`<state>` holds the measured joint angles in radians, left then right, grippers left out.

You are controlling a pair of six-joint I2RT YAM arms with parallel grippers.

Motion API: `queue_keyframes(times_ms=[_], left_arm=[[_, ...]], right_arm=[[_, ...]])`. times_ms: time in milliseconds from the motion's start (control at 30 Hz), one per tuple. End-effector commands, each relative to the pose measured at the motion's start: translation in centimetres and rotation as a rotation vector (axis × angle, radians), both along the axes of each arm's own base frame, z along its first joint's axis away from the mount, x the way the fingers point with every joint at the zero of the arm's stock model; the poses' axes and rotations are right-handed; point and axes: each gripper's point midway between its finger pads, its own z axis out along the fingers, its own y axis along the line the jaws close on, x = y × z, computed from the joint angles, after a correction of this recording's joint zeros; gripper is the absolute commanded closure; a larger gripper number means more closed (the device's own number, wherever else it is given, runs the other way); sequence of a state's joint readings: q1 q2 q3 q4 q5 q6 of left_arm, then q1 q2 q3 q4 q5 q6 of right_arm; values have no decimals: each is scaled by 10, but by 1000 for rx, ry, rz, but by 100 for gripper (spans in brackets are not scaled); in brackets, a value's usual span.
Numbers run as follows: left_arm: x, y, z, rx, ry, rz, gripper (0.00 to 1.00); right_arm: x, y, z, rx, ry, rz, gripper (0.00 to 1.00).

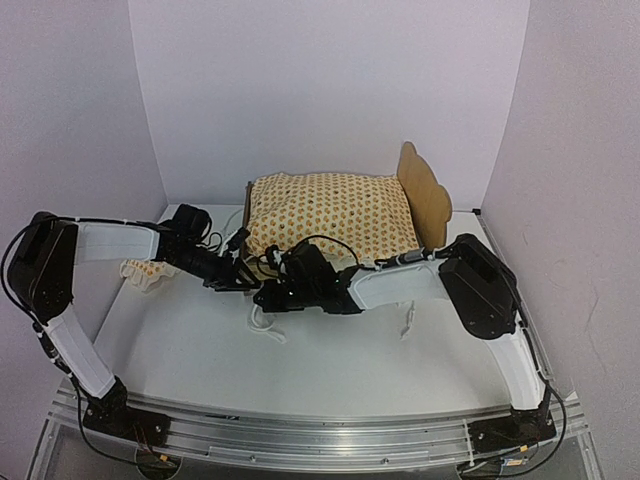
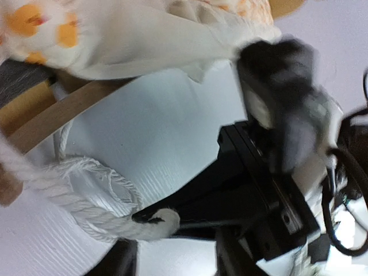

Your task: Set up the pet bed

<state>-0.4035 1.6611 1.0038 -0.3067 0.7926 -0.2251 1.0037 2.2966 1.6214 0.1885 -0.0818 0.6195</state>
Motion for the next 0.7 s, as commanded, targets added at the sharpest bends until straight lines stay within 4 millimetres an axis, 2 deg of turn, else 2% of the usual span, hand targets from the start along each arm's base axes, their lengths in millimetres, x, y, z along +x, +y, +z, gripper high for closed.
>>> queue_keyframes(times_ms=[0,67,167,233,367,500,667], left_arm=[[-13,-2,22,47,-362,-402,43],[-17,2,18,84,-509,-560,42],[-18,8,9,135,-666,-761,49],[-14,11,0,173,-716,-835,53],[-6,13,-22,249,-812,-990,49],[10,-6,-32,310,-950,-1039,45],[25,-30,-47,367,-1071,-1099,49]], right_arm=[[8,-10,34,84,7,-76,100],[10,-8,37,102,23,-85,100],[16,-12,39,111,39,-131,100],[19,-18,42,116,47,-164,100],[20,-23,50,116,44,-183,100],[21,-23,47,100,51,-183,100],[19,-25,51,103,51,-186,100]])
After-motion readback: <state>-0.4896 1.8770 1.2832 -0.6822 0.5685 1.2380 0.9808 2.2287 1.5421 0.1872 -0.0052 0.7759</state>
